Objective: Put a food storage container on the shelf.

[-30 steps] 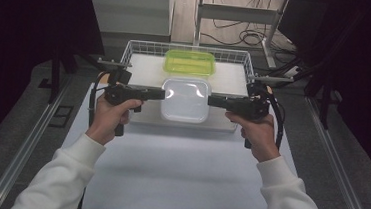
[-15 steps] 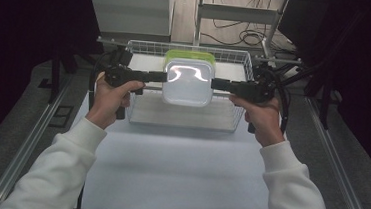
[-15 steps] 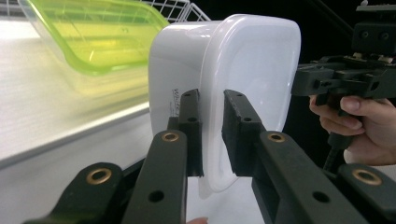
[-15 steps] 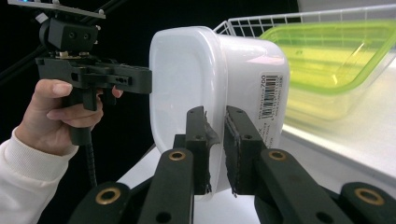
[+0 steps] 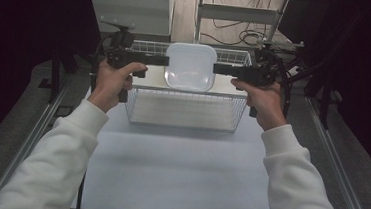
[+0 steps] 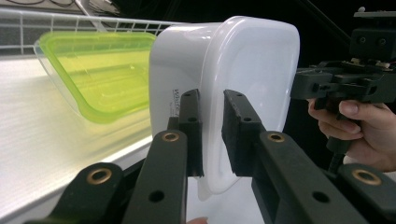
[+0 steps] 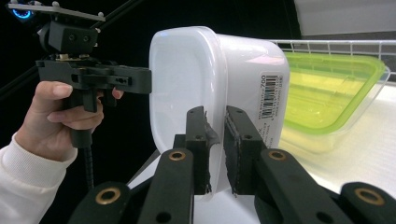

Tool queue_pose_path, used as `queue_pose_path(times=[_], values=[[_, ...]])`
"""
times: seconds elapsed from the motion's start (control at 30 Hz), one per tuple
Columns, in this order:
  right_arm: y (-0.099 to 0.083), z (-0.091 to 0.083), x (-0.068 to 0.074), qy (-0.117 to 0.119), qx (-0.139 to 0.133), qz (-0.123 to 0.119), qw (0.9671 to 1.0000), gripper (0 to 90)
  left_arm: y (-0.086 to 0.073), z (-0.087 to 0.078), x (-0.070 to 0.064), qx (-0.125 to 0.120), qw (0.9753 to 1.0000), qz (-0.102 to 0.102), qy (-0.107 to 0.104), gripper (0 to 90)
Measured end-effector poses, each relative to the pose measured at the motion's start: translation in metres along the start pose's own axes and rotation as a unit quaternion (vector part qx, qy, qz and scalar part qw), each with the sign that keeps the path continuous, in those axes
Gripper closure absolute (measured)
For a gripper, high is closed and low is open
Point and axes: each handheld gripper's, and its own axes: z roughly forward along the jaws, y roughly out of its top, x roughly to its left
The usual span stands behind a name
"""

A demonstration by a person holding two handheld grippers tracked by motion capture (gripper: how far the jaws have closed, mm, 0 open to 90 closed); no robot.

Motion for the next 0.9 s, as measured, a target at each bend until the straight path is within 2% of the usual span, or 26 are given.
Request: queue_pose_path(times=[0.33,0.57,0.77,0.9], values=[[0.019,0.008,-0.016,0.004,-0.003,0.021,0.9998,79.9,0.026,0.007,0.008,0.0,1.0,-0.002,0.004,78.9],[0.033,0.015,-0.03,0.004,-0.003,0.032,0.9995,79.9,0.041,0.015,0.017,-0.002,0.9999,-0.012,0.009,78.9],[0.039,0.025,-0.042,0.003,0.003,0.043,0.9991,79.8,0.046,0.024,0.029,-0.001,0.9996,-0.027,0.013,78.9],[0.042,0.032,-0.052,0.0,0.01,0.058,0.9983,79.8,0.047,0.031,0.04,0.003,0.9988,-0.048,0.013,78.9]])
